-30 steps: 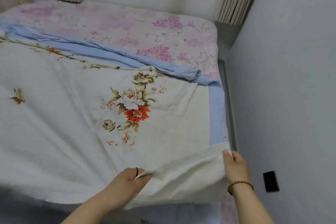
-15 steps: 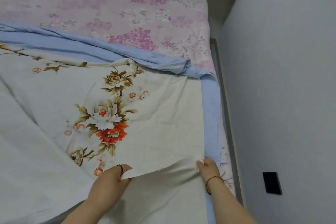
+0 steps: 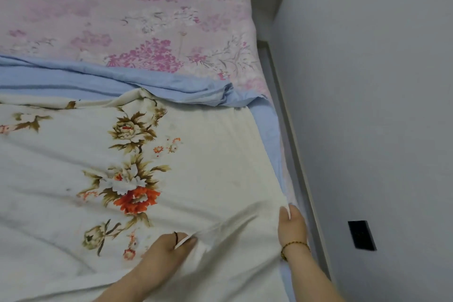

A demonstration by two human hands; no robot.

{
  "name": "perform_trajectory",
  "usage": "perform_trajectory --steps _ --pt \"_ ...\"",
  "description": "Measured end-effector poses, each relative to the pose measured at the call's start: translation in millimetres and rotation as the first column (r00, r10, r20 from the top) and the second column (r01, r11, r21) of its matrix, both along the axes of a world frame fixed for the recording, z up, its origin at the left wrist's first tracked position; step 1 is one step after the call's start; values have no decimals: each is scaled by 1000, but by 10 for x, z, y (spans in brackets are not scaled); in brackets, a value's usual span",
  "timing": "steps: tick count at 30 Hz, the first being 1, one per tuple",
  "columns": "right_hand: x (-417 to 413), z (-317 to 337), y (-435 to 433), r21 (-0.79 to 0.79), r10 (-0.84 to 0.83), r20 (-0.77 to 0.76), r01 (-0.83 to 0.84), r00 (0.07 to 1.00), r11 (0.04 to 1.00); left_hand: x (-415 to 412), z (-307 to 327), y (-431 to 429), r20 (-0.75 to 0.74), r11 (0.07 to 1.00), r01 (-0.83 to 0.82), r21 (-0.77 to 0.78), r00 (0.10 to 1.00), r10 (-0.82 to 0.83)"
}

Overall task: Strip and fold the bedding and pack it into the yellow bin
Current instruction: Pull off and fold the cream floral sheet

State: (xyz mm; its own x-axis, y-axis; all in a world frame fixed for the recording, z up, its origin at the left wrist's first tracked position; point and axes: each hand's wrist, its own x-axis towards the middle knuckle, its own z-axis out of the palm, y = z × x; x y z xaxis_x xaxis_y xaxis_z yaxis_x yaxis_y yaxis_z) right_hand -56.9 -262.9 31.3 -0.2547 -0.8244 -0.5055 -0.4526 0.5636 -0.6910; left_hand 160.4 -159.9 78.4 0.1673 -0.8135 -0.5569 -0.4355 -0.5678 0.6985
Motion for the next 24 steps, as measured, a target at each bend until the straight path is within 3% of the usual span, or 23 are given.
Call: perform_trajectory --steps 6,11,13,16,20,24 --pt "-533 232 223 -74 -39 -8 38 999 997 -362 66 33 -58 968 248 48 968 -245" --pt "-1004 192 782 14 -92 -149 95 985 995 -643 79 213 -262 879 464 113 867 -424" --pt "-1082 170 921 45 -85 -176 94 981 995 -700 30 269 -246 889 447 102 877 -413" --pt "-1004 171 870 42 -67 -184 76 981 996 -604 -61 228 -77 925 370 90 928 -364" --pt "-767 167 557 -113 -32 -401 -14 915 994 -360 -123 40 35 972 224 75 973 -227" --pt "-329 149 106 -224 26 -520 -166 854 960 -72 -246 -281 79 992 111 61 990 -116"
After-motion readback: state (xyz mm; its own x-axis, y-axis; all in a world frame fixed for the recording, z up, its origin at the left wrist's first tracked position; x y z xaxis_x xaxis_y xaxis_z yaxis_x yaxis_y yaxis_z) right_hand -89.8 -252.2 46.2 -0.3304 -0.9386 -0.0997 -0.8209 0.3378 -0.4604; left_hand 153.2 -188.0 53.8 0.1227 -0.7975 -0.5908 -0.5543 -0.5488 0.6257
